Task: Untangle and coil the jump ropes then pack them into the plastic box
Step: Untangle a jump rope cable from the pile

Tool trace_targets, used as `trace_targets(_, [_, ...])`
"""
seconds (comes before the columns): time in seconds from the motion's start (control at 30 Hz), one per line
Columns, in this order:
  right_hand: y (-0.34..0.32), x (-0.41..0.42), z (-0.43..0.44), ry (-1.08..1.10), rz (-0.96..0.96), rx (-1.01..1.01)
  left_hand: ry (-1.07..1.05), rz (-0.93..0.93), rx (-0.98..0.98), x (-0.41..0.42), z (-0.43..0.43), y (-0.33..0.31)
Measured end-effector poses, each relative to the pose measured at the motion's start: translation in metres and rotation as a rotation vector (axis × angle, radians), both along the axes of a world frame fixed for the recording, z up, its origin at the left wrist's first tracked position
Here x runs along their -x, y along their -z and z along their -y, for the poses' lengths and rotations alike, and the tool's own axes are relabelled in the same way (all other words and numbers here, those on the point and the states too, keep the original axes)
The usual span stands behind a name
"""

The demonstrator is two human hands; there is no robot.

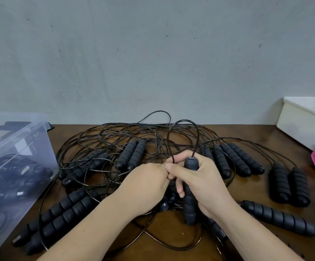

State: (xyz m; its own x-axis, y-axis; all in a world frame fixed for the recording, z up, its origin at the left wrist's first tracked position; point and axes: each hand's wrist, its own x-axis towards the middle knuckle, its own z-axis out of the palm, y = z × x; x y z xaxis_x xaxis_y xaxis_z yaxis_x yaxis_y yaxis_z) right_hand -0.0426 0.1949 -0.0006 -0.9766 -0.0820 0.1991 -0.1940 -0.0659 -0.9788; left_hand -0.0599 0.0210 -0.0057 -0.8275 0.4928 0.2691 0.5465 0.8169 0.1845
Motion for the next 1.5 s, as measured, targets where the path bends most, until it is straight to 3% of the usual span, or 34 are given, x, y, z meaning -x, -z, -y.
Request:
trace_targets(0.07, [0.000,-0.001,0.001,0.032,0.002,0.015,0.012,0.023,-0.006,0.000,-0.001,0.001])
trace_targets(0.27, [-0.013,-0.001,-0.007,-0.044,0.098,0.227,0.060,0.063,-0.284,0.005,0.008,-0.003])
trace_targets(0.57, [-0.037,0.017,-0.049,-0.013,0.259,0.717,-0.155,-0.030,-0.289,0.029,0.050,-0.015])
trace_targets(0.7, [-0.028,0.018,-0.038,-0.017,0.253,0.645,-0.146,0.007,-0.285,0.024,0.043,-0.014])
trace_targets(0.87, [-0.012,0.009,-0.010,-0.072,0.251,0.322,-0.079,-0.044,-0.198,0.008,0.016,-0.012])
trace_targets(1.1, [0.001,0.002,0.004,-0.001,0.067,0.177,-0.072,-0.054,-0.044,0.001,0.006,-0.006])
trace_targets(1.27, [-0.006,0.003,-0.001,0.005,0.078,0.235,-0.069,-0.089,-0.099,0.002,0.011,-0.014])
trace_targets(1.5, [-0.032,0.018,-0.044,0.025,0.123,0.604,-0.279,-0.094,-0.147,0.025,0.057,-0.021])
